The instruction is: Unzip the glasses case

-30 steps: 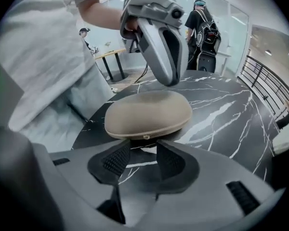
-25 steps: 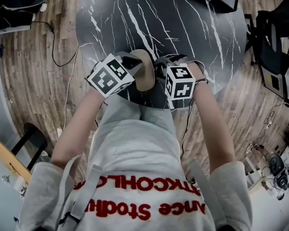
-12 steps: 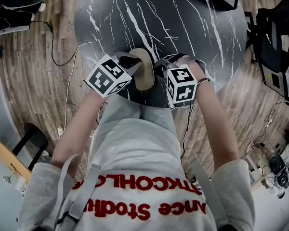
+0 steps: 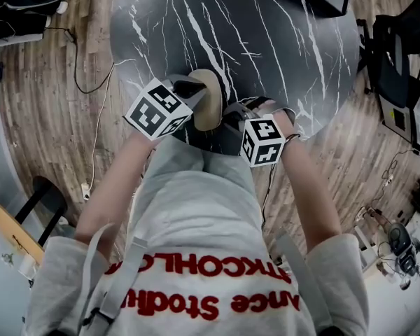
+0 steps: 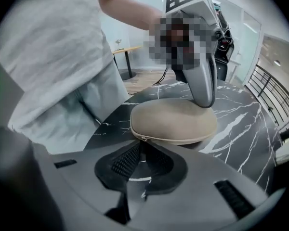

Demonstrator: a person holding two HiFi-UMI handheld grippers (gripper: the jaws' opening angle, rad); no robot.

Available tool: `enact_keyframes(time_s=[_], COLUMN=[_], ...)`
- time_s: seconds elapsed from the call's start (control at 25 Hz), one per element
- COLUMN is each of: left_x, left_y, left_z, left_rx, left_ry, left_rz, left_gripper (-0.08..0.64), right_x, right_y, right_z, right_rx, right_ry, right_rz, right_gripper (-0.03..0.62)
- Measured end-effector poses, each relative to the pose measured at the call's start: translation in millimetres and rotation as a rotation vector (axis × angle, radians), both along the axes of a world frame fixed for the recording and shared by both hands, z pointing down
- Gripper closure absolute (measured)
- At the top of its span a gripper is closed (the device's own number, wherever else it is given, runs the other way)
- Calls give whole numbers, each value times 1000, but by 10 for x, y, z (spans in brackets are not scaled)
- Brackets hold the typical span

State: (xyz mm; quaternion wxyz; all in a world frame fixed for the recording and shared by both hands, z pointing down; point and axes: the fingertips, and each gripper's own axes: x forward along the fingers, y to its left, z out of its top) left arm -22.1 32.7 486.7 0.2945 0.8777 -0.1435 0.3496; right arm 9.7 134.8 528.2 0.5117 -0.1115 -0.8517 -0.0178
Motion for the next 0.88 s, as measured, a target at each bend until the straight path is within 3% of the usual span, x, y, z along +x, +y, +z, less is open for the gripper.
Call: enact_keyframes(time_s=[0.2,0.52,0.68,0.8,0.88], left_x=[-6,-28,-126,-409,-576], left_y=[-2,-4,-20,63,329], left_z=[5,6,-38,-1,143], left_rx=[1,4,-50,-66,-150], left_ry=[1,20,91,51,10], left_rz=[-9,-37,-79,-114,-96], left_gripper=[552,552,552,549,530], right_x=[-67,-249,-241,-245,-269], right_y=[162,243,196,121,128], right_z=[23,27,-6,-51,-61], right_rx=[-21,-77,-100,-96,-102], right_ry=[-34,-130,-164,-185,-191], right_rz=[131,426,521,560,559], right_gripper=[545,545,545,544,543])
